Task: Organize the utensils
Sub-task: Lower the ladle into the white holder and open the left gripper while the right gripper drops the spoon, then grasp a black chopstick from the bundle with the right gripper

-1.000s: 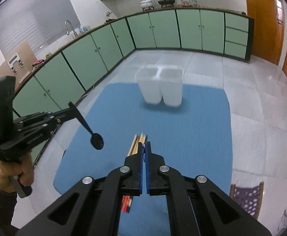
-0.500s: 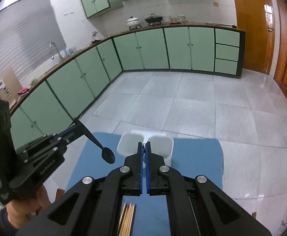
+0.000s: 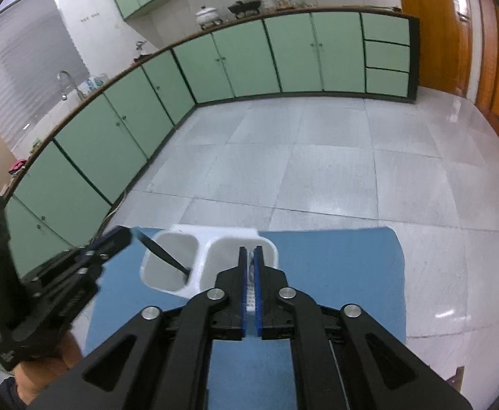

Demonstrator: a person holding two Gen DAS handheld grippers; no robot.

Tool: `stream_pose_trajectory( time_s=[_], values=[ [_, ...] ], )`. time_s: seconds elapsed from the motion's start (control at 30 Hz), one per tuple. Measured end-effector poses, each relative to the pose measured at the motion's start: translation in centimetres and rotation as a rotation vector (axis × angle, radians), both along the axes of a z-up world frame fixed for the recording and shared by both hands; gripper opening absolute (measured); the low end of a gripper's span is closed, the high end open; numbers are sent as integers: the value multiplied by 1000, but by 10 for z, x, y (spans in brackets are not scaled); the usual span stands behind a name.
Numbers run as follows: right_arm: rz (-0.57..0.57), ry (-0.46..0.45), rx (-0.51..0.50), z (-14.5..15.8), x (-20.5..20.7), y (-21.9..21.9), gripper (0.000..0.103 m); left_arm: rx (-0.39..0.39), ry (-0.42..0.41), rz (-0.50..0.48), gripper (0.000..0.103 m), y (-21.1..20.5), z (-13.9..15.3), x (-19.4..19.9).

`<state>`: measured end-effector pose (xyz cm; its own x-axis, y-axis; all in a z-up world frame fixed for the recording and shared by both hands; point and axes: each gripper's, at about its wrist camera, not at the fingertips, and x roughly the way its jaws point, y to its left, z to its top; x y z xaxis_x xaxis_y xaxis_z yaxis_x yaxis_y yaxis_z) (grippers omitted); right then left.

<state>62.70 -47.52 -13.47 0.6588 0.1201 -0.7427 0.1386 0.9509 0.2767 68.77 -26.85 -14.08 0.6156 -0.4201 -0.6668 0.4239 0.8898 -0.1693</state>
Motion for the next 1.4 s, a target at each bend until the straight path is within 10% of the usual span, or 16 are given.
stream_pose_trajectory(
  time_s=[0.23,0.43,0.87,1.4],
  values=[
    [-19,-51,9,9,-47,-2,29,1,-75,13,62,33,28,-39],
    [3,-125,-90,7,-154,17,43,75,-180,-3,79,83,38,-125],
    [138,-93,-223,-130,-360,150,45,49,-81,148,85,205,-74,-307],
    [203,-104,-286,-174,-353,189,45,124,-37,113,86,205,-132,-357]
  ],
)
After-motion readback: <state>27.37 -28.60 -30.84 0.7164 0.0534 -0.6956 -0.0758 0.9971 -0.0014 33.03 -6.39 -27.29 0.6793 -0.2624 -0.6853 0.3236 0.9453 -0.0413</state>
